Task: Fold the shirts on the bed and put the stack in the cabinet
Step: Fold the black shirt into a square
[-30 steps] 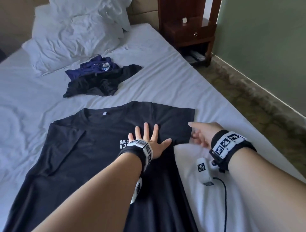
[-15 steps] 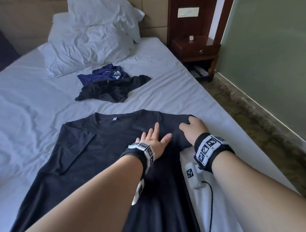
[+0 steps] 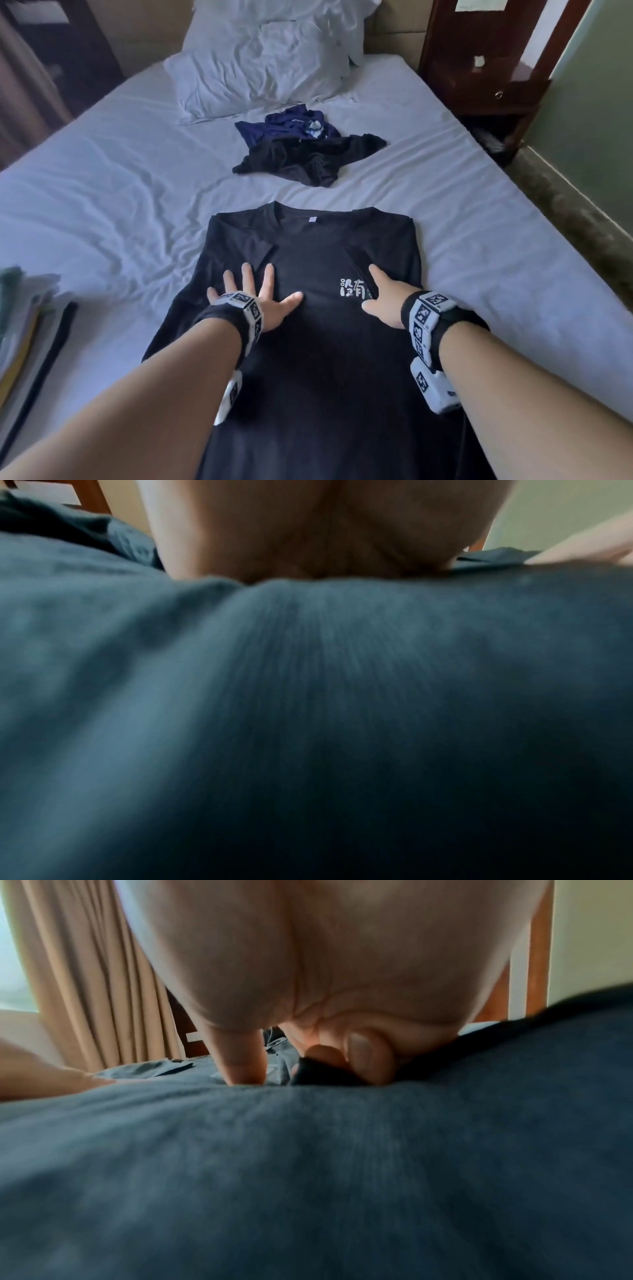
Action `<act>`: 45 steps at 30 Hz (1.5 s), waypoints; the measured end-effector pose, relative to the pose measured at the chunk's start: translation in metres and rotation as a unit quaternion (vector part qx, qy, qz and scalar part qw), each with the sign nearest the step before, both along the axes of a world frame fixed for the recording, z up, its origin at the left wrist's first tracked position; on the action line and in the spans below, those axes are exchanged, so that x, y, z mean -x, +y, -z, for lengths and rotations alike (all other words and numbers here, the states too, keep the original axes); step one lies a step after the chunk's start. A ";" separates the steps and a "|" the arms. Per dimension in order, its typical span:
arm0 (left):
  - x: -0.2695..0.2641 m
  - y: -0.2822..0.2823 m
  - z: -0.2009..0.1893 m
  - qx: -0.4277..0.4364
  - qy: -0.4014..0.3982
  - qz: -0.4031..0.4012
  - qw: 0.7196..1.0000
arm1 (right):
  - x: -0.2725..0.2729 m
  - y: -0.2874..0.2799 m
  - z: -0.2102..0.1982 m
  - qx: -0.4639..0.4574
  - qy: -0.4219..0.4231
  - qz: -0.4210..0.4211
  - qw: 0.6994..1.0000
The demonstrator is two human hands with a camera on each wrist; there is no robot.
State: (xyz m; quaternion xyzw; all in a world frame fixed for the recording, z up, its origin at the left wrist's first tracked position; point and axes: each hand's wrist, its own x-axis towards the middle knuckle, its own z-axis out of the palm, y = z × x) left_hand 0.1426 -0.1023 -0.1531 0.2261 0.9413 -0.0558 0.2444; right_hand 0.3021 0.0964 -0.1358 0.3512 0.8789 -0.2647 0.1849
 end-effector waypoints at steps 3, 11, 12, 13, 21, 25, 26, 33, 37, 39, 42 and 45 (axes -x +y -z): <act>0.006 0.002 0.003 0.008 -0.003 0.008 1.000 | 0.008 0.008 0.007 0.012 -0.002 0.005 1.000; 0.005 -0.013 -0.011 -0.103 -0.036 -0.001 0.994 | -0.014 0.002 -0.006 0.043 0.105 0.053 0.992; 0.003 -0.022 -0.022 -0.191 -0.064 -0.011 0.979 | -0.028 0.004 -0.012 0.083 0.158 0.099 0.979; 0.006 -0.036 -0.029 -0.303 -0.092 -0.046 0.948 | -0.048 0.007 -0.017 0.122 0.210 0.163 0.956; -0.031 -0.188 -0.024 -0.573 -0.163 -0.402 0.695 | -0.201 -0.037 -0.003 0.095 0.172 0.439 0.876; -0.087 -0.245 -0.016 -0.492 -0.047 -0.381 0.782 | -0.229 -0.085 0.014 0.100 0.167 0.414 0.889; -0.097 -0.255 -0.015 -0.479 -0.023 -0.376 0.793 | -0.233 -0.092 0.018 0.095 0.164 0.400 0.897; -0.127 -0.305 -0.003 -0.440 -0.002 -0.364 0.821 | -0.258 -0.130 0.011 0.092 0.104 0.349 0.927; -0.139 -0.313 -0.008 -0.429 -0.017 -0.375 0.822 | -0.270 -0.142 0.005 0.095 0.084 0.342 0.931; -0.147 -0.315 -0.012 -0.414 -0.029 -0.383 0.825 | -0.273 -0.146 0.005 0.104 0.095 0.348 0.927; -0.141 -0.319 -0.003 -0.335 -0.044 -0.382 0.860 | -0.278 -0.147 0.006 0.179 0.142 0.397 0.889; -0.157 -0.317 -0.016 -0.292 -0.065 -0.341 0.891 | -0.289 -0.154 0.007 0.304 0.176 0.438 0.827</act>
